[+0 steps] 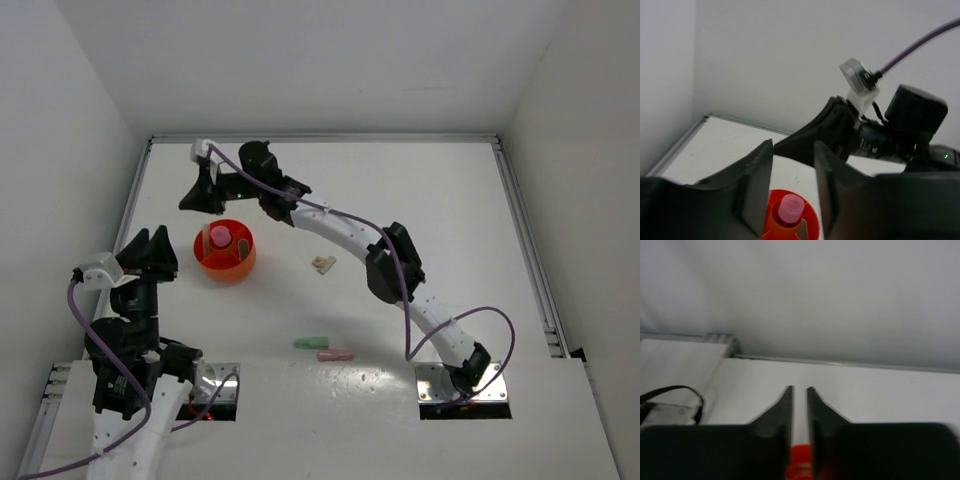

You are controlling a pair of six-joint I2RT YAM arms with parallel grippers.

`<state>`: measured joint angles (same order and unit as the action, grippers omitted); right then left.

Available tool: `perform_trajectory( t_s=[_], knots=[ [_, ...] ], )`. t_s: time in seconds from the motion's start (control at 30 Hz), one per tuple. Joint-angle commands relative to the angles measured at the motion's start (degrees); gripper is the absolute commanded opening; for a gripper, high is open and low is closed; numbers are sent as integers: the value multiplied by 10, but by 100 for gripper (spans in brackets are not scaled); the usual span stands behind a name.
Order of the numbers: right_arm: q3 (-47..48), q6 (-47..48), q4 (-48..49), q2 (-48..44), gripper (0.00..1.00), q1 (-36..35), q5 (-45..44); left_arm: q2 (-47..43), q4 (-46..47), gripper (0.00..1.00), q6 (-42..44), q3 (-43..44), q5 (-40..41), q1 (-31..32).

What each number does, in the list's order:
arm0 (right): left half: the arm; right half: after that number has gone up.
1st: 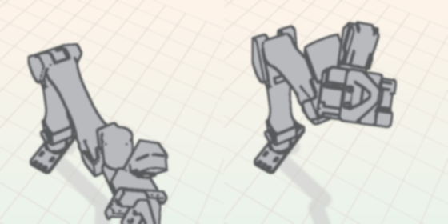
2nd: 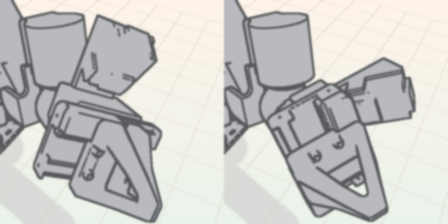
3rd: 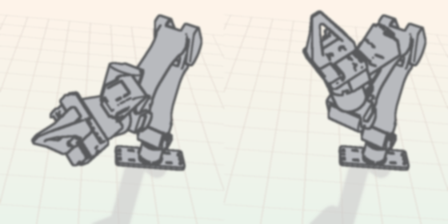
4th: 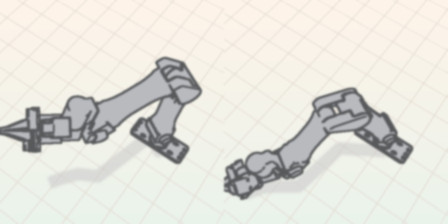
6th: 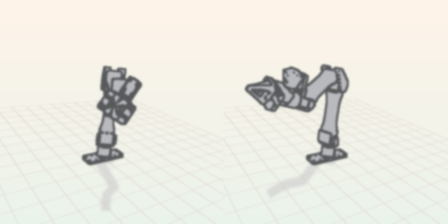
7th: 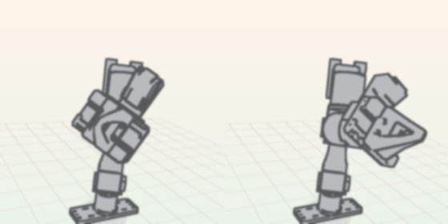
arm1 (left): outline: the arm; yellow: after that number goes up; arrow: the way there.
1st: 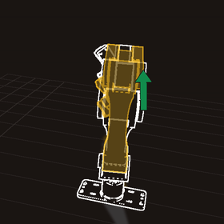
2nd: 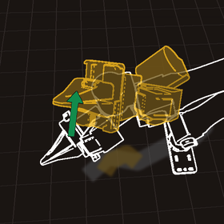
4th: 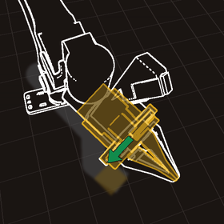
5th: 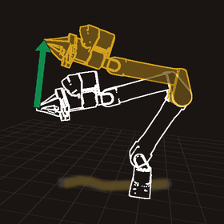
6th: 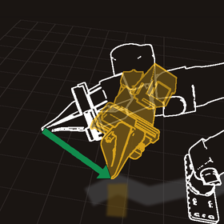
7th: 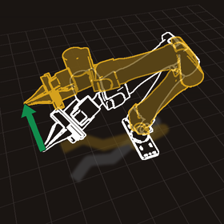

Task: Sort the stationery into containers
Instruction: Pick up the stationery from the corner of the board.

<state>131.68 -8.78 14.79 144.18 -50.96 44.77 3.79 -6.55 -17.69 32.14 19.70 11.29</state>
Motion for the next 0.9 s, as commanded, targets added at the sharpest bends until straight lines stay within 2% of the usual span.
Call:
perform_trajectory(
  t_s=[0.0,0.03,0.07,0.1,0.13,0.17,0.2,0.23,0.27,0.3,0.33,0.4,0.43,0.47,0.5,0.57,0.6,0.63,0.7,0.73,0.77,0.8,0.83,0.87],
  knots=[
    [34,34,-179,-86,0,12,-172,10,25,37,5,-1,-68,5],
    [42,47,-223,-99,0,12,-234,37,25,20,12,-1,-102,5],
    [42,93,-256,-114,0,18,-285,59,25,9,17,10,-184,5],
    [13,117,-304,-150,0,28,-348,85,14,1,23,17,-227,20],
    [-3,143,-330,-171,0,36,-364,115,6,1,23,27,-270,27],
    [-19,201,-359,-190,5,53,-373,188,-7,1,23,39,-307,36],
    [-39,235,-388,-209,24,62,-382,230,-24,11,23,70,-352,43],
    [-78,270,-457,-228,49,70,-382,272,-43,13,23,87,-372,59],
    [-98,307,-492,-265,59,78,-382,311,-82,15,32,104,-389,69],
    [-119,341,-516,-279,67,92,-411,348,-98,18,32,131,-397,81],
    [-152,357,-577,-291,74,102,-405,402,-108,31,32,141,-404,109],
    [-212,368,-610,-325,81,134,-418,431,-114,50,59,152,-421,139],
    [-235,368,-626,-340,84,146,-412,452,-114,67,64,152,-432,168],
    [-265,363,-635,-358,83,158,-396,464,-127,71,79,159,-444,184],
    [-336,348,-625,-402,77,180,-396,477,-136,74,79,171,-444,200],
    [-407,327,-574,-448,22,197,-402,526,-166,75,79,180,-436,257],
    [-466,308,-557,-470,0,209,-402,546,-180,75,85,195,-428,279],
    [-494,301,-539,-511,0,217,-402,568,-192,69,86,203,-409,328],
    [-564,273,-482,-548,2,239,-409,636,-228,62,100,235,-379,379],
    [-582,266,-470,-562,36,246,-404,662,-241,57,100,249,-369,425],
    [-607,258,-453,-582,55,253,-404,690,-273,57,116,264,-369,448],
    [-618,244,-447,-588,64,264,-396,745,-291,57,116,280,-359,472],
    [-628,238,-441,-596,68,270,-390,773,-308,58,116,315,-322,512],
    [-647,230,-422,-602,68,276,-383,799,-339,58,116,329,-299,528]
  ],
)
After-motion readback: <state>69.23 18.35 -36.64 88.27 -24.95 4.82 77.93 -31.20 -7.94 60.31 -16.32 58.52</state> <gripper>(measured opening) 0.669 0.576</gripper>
